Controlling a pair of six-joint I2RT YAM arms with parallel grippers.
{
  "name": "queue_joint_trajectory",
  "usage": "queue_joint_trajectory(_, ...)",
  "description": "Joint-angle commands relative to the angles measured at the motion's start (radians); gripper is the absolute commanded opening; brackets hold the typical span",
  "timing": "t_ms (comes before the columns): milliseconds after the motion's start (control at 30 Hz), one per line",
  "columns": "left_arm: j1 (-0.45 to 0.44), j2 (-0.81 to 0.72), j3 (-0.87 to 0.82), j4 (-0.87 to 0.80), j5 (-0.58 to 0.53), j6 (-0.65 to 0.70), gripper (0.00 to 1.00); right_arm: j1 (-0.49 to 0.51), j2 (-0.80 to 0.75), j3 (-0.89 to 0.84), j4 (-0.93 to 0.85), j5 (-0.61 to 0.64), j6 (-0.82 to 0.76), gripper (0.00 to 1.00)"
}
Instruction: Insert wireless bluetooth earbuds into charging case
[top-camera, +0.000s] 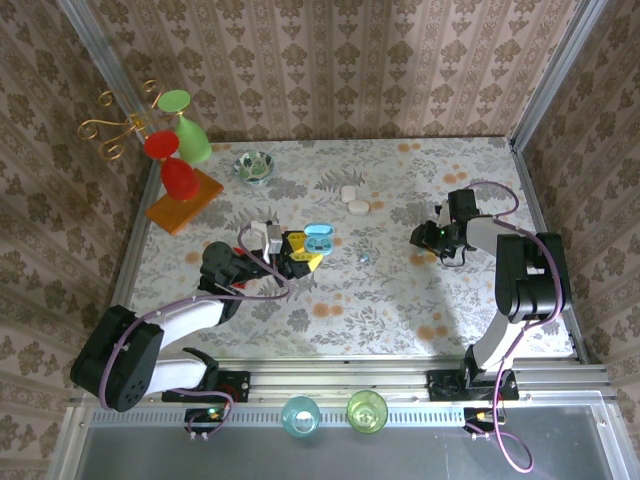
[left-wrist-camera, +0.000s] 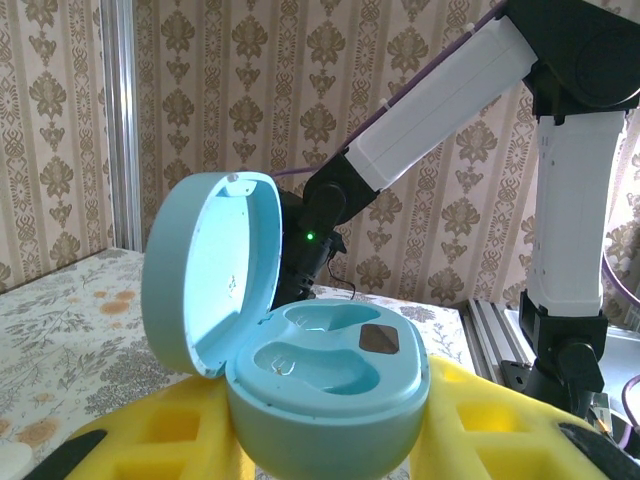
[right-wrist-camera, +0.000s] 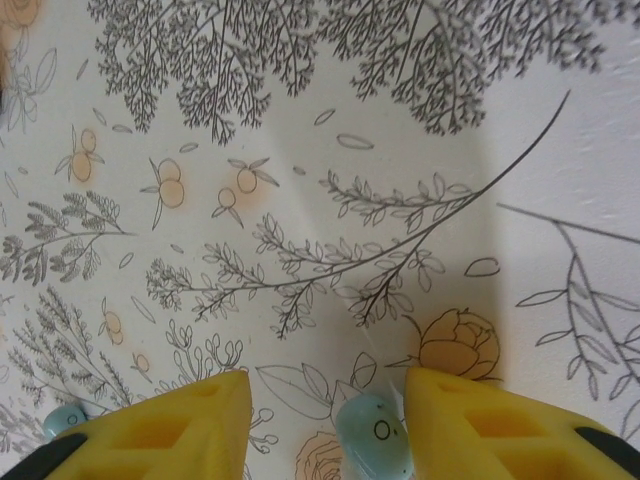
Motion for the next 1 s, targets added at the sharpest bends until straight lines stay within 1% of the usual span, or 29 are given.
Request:
queue_joint_trajectory(0, 0.005, -0.022, -0.002, 0.039, 0.02, 0.024, 0.33, -0.003, -0.008, -0.025, -0.009, -0.044, -0.003, 0.42)
queue_joint_trajectory(100, 0.005, -0.026, -0.004, 0.039, 0.02, 0.027, 0.33, -0.003, -0.009, -0.021, -0.014, -0.045, -0.006, 0.37)
queue_joint_trajectory(433, 0.005, -0.029, -0.012, 0.037, 0.014, 0.031, 0.33, -0.002, 0.007, -0.024, -0.014, -0.079, -0.015, 0.29)
queue_joint_trajectory(767, 0.006, -0.029, -0.012, 0.036, 0.015, 0.031, 0.33, -0.002, 0.035, 0.013, -0.08, -0.039, -0.04, 0.29)
queue_joint_trajectory(867, 0.006, -0.03, -0.014, 0.036, 0.015, 0.032, 0.33, 0.0, 0.035, 0.014, -0.081, -0.037, -0.042, 0.27)
queue_joint_trajectory(967, 0.006, -0.029, -0.014, 0.035, 0.013, 0.033, 0.33, 0.0, 0.035, 0.012, -0.08, -0.035, -0.039, 0.21)
